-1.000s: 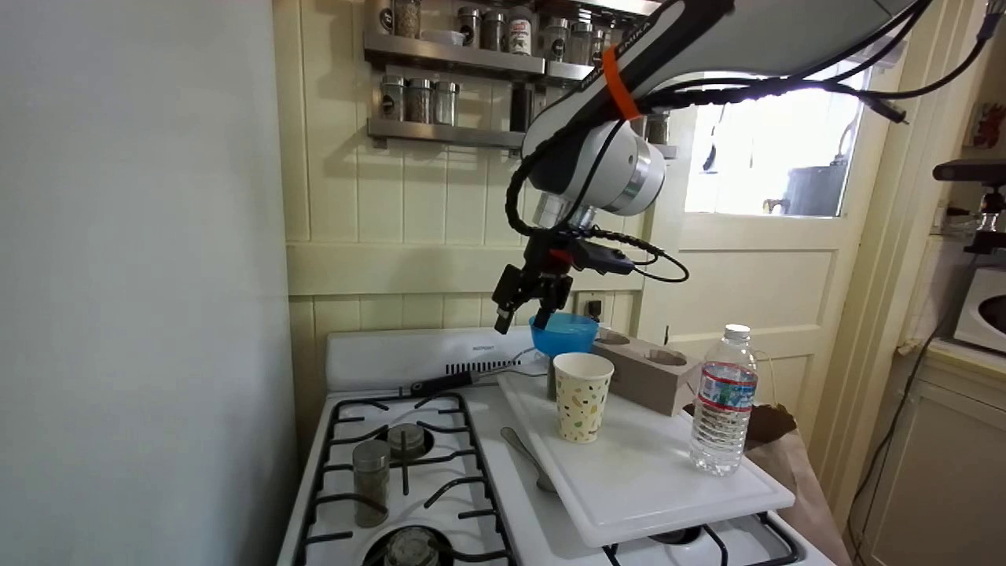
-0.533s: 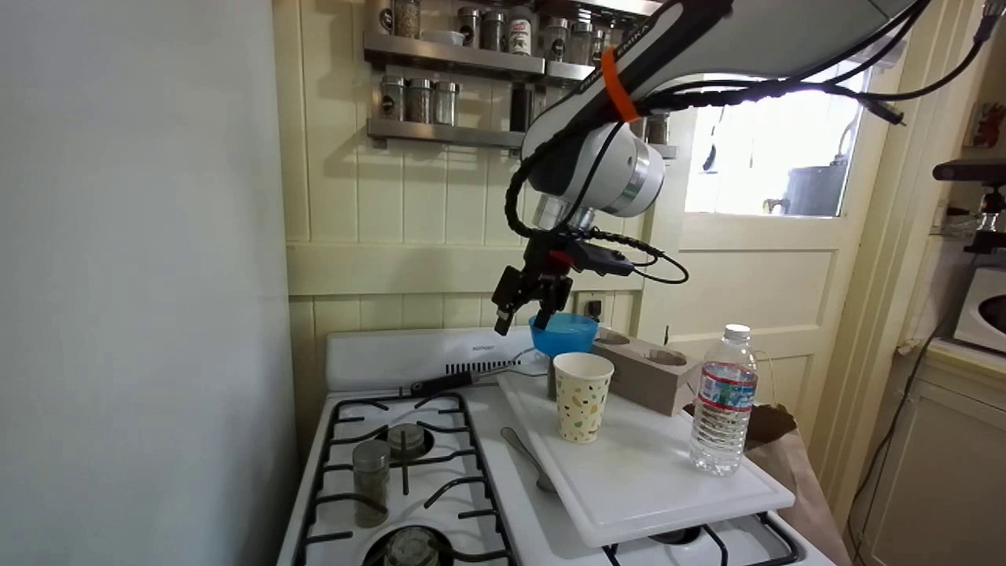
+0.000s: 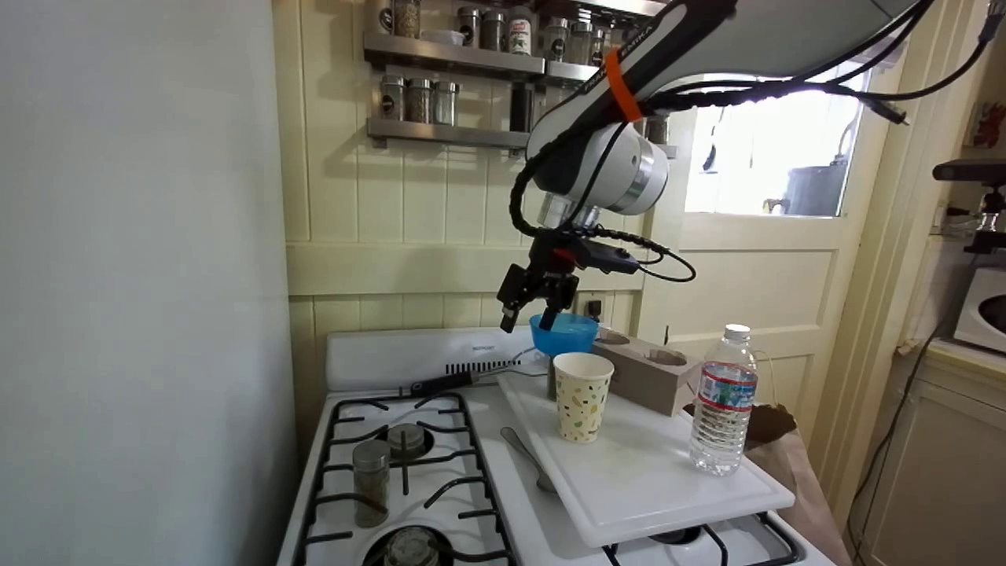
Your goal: Take the bottle out of the cup
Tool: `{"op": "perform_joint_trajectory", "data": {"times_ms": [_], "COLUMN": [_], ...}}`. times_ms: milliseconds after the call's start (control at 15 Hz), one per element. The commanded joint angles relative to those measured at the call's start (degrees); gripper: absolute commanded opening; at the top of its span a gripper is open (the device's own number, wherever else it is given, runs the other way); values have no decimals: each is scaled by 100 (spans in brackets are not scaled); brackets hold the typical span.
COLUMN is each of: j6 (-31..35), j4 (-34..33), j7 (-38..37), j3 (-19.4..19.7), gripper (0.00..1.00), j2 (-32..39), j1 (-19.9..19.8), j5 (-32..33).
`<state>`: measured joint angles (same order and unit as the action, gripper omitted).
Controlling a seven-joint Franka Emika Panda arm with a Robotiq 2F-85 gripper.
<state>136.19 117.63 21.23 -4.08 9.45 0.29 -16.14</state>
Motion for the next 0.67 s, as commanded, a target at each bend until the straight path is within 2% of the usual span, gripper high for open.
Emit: {"op": "perform_joint_trajectory", "data": {"times_ms": [0,333,400,533,600], "j6": [-460,-926,-1202,-1159,-1111], "j4": [92,310,292,399,77], "j7": [-445,-1655,-1643,-1107,-1321], "j3": [82,279,268,266,281], "gripper": [100,100,100,100,100], "j2": [-358,-1264,-1431,-1814,-1343], "j1": [17,41,30,58,39], "j5": [458,1858,1878,1503,1634]}}
